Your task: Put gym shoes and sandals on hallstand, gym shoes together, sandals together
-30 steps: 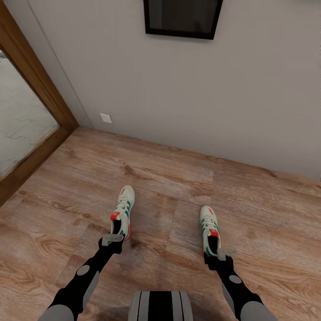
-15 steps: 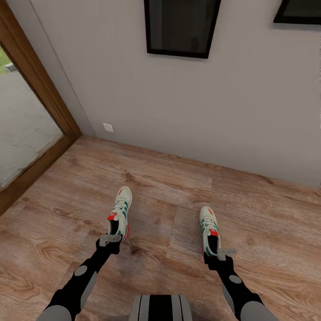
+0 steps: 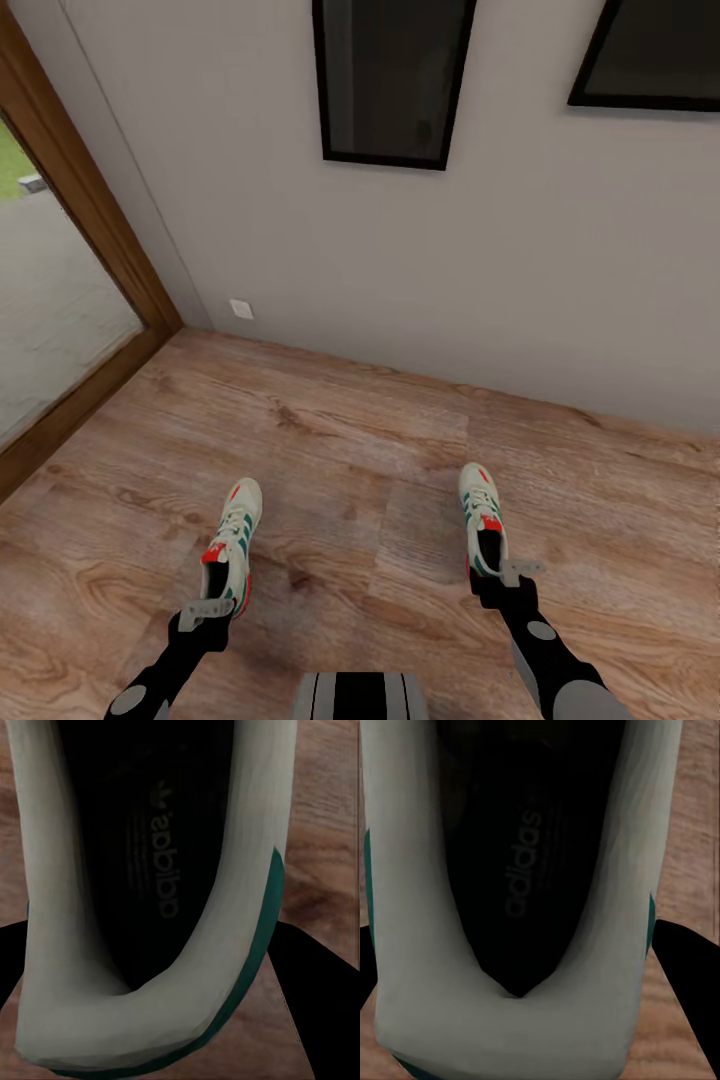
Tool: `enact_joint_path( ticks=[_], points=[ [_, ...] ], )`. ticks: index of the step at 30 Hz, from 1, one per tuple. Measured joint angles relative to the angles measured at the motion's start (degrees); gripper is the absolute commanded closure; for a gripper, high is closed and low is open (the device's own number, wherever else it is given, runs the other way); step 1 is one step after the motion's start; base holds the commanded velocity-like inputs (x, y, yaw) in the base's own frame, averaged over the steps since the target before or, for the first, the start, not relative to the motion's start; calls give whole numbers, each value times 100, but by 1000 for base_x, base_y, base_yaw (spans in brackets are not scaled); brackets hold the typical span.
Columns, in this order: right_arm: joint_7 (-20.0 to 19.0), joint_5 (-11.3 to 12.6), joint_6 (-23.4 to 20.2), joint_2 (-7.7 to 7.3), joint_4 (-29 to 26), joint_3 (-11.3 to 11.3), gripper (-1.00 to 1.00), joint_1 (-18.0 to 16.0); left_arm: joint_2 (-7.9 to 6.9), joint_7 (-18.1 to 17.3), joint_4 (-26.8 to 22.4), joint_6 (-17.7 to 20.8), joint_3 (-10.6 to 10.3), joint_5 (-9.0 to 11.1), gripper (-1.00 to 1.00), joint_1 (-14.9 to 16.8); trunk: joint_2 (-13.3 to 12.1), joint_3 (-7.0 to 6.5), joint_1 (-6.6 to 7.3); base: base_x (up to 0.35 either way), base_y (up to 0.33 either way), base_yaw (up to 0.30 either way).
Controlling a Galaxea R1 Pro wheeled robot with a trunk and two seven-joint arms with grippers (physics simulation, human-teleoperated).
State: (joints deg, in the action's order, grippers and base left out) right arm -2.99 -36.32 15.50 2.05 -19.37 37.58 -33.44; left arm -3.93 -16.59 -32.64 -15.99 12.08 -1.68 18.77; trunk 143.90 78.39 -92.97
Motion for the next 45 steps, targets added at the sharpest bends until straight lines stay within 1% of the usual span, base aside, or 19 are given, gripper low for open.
enact_joint_path(
  ticks=[3,4,7,9,13,16,19,20,24,26,28,34,35,39,45],
  points=[
    [-2,-5,163,-20,-1,3,100,88,7,3,5,-64,106,4,100,-105,-4,-91,8,0,0,-158],
    [-2,-2,261,-39,-2,10,100,148,11,5,6,-132,160,6,100,-144,-5,-121,10,0,0,-158],
    [-2,4,455,-93,2,14,100,273,16,4,22,-277,231,2,100,-240,-9,-212,18,0,0,-157],
    [-3,5,539,-110,7,9,100,342,15,3,51,-327,249,1,100,-306,-12,-273,23,0,0,-156],
    [0,15,757,-130,9,12,100,628,4,0,127,-393,276,-2,100,-483,-18,-395,33,0,0,-151],
    [-2,18,890,-135,7,8,100,734,-4,1,151,-471,292,2,100,-634,-22,-487,41,0,0,-140],
    [-3,16,1054,-137,17,8,100,843,-6,3,160,-622,361,12,100,-771,-26,-579,49,0,0,-124],
    [0,15,1121,-141,19,14,100,922,-7,4,163,-692,423,17,100,-813,-27,-609,51,0,0,-107],
    [3,17,1264,-155,16,20,100,1103,3,1,173,-787,546,8,100,-867,-32,-732,62,0,0,-96],
    [5,24,1323,-193,13,25,100,1171,12,2,178,-808,579,6,100,-882,-35,-793,67,0,0,-88],
    [7,27,1358,-234,23,23,100,1209,21,2,191,-820,600,4,100,-889,-38,-855,72,0,0,-86],
    [10,30,1395,-257,110,18,100,1253,5,4,347,-838,654,4,100,-896,-46,-1039,87,0,0,-81],
    [11,37,1401,-262,147,23,100,1256,-4,4,372,-838,690,7,100,-897,-47,-1070,90,0,0,-77],
    [17,43,1404,-253,164,24,100,1257,-5,4,384,-856,729,5,100,-902,-52,-1193,100,0,0,-76],
    [17,43,1404,-238,173,24,100,1258,-1,3,385,-891,733,-9,100,-906,-60,-1378,116,0,0,-88]
  ],
)
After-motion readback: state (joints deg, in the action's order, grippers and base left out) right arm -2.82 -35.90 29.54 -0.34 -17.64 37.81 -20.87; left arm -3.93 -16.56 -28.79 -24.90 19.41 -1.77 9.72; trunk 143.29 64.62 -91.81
